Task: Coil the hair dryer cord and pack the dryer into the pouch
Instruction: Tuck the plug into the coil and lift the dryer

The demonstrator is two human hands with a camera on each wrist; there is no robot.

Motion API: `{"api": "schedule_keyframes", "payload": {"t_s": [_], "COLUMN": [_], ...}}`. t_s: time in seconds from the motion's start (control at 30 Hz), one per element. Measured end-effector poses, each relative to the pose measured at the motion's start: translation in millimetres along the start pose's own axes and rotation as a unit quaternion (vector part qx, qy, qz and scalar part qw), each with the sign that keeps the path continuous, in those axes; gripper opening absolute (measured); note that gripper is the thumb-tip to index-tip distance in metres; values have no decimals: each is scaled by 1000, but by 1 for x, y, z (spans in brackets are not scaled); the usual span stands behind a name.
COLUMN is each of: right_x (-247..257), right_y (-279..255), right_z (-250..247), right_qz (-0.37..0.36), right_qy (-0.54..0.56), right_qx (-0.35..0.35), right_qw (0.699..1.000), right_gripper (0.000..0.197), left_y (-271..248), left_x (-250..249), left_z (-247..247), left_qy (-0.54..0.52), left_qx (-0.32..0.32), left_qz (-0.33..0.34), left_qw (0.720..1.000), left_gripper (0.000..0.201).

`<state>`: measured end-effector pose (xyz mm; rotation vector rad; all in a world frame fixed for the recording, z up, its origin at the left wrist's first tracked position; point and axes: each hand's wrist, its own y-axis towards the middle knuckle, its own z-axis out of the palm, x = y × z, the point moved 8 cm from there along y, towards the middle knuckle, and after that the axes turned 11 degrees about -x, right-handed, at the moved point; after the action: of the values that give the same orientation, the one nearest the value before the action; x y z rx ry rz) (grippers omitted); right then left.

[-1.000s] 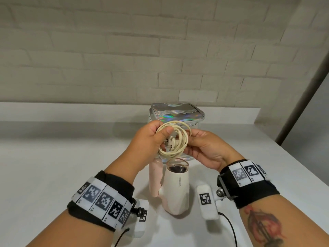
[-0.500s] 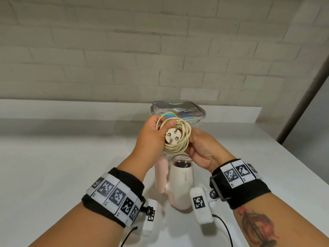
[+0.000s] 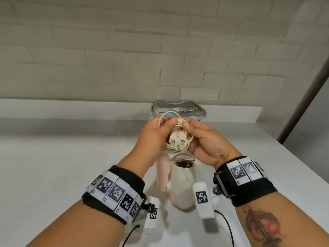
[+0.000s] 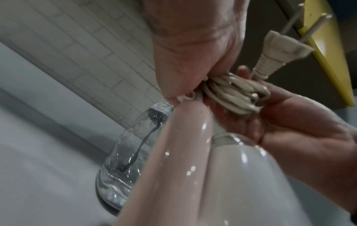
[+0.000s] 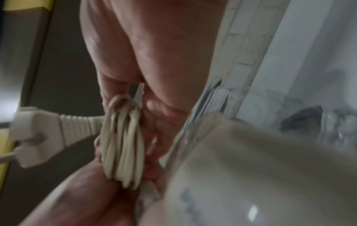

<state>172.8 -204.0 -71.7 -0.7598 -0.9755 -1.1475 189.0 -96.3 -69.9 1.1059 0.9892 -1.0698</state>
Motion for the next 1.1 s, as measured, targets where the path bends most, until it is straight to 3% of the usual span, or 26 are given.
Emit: {"api": "schedule_keyframes", "payload": {"t_s": [0.07,0.13,0.23,0.3,0.37,0.43,0.5,0.53,0.6,0.7,0.77,0.83,0.9,0.97,1.1], "right_x": [3,9,13,12,19,25,35,38,44,59,88,119,138,138,99], "right_y": [-1,-6,-23,-24,-19,-17,-20,-24,-36,-62,-74,-70,-54,-37,-9], "right_z": [-2,2,24,31,28,25,25,29,47,81,86,61,30,7,-13], "right_qz": [-21,-46,-98,-143,-193,-257,-323,-349,-390,-429,-461,-477,-469,-425,-259], "right_qy": [-72,-115,-216,-340,-391,-460,-569,-585,-561,-450,-311,-186,-197,-326,-576], "right_qx": [-17,-3,88,75,-3,-80,-152,-155,-102,-24,-44,-114,-197,-254,-202], "right_qw": [997,992,968,927,900,846,741,716,723,783,830,852,838,806,749], "right_gripper": [56,66,81,66,44,32,30,33,32,22,18,17,23,36,29], "left_y": [1,2,7,10,10,10,8,9,10,6,1,-6,-14,-18,-21], "left_x": [2,7,11,13,13,13,11,13,11,1,-1,-6,-12,-15,-14], "left_z": [-4,-9,-14,-15,-15,-16,-16,-19,-21,-14,-11,-6,2,6,6], "left_qy": [6,-7,-62,-86,-84,-77,-74,-60,-23,7,2,14,20,20,2], "left_qx": [-13,-33,-53,-54,-55,-59,-55,-60,-61,-17,-5,15,60,88,108], "left_qz": [-17,-44,-96,-118,-118,-108,-94,-84,-54,18,19,31,41,50,45], "left_qw": [1000,998,992,988,988,989,991,993,996,1000,1000,999,997,995,993], "left_gripper": [12,16,18,21,21,20,20,22,32,38,42,26,14,16,15]}}
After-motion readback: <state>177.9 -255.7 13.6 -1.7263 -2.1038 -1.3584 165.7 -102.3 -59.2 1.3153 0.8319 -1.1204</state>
